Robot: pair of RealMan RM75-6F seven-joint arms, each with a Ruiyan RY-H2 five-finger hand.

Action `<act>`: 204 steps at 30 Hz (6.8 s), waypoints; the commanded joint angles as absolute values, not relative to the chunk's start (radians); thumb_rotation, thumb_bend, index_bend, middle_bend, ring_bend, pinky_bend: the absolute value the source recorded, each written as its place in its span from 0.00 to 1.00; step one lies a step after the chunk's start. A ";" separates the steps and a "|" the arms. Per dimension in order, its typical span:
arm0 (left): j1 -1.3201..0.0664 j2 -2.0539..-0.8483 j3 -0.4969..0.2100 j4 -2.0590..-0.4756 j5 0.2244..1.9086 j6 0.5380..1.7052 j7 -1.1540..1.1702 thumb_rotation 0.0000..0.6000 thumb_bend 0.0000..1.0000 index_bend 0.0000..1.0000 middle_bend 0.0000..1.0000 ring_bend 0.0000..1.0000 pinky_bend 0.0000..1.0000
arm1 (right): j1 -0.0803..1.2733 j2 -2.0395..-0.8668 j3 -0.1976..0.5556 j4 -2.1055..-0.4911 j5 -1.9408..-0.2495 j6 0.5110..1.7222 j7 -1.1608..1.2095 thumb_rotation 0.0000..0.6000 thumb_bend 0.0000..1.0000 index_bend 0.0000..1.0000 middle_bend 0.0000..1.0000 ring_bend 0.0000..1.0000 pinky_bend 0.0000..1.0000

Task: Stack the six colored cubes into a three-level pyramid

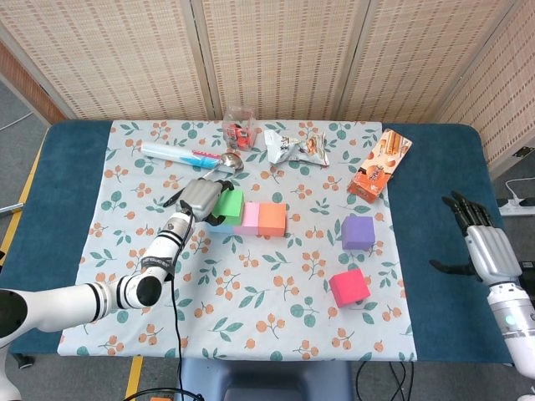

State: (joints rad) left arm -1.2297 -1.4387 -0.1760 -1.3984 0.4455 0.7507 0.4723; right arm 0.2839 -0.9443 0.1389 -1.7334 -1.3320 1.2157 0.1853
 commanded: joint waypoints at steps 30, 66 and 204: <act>-1.248 -1.442 -0.174 -1.388 0.419 0.746 0.481 1.00 0.36 0.28 0.29 0.31 0.25 | 0.283 -0.948 0.143 -1.720 -1.327 1.199 0.192 1.00 0.02 0.00 0.04 0.00 0.07; -1.247 -1.438 -0.163 -1.405 0.415 0.733 0.470 1.00 0.35 0.04 0.08 0.14 0.25 | 0.283 -0.951 0.145 -1.715 -1.326 1.189 0.198 1.00 0.02 0.00 0.04 0.00 0.07; -1.228 -1.501 -0.286 -1.543 0.232 0.985 0.732 1.00 0.34 0.00 0.00 0.00 0.23 | 0.288 -0.954 0.139 -1.667 -1.340 1.159 0.263 1.00 0.02 0.00 0.04 0.00 0.07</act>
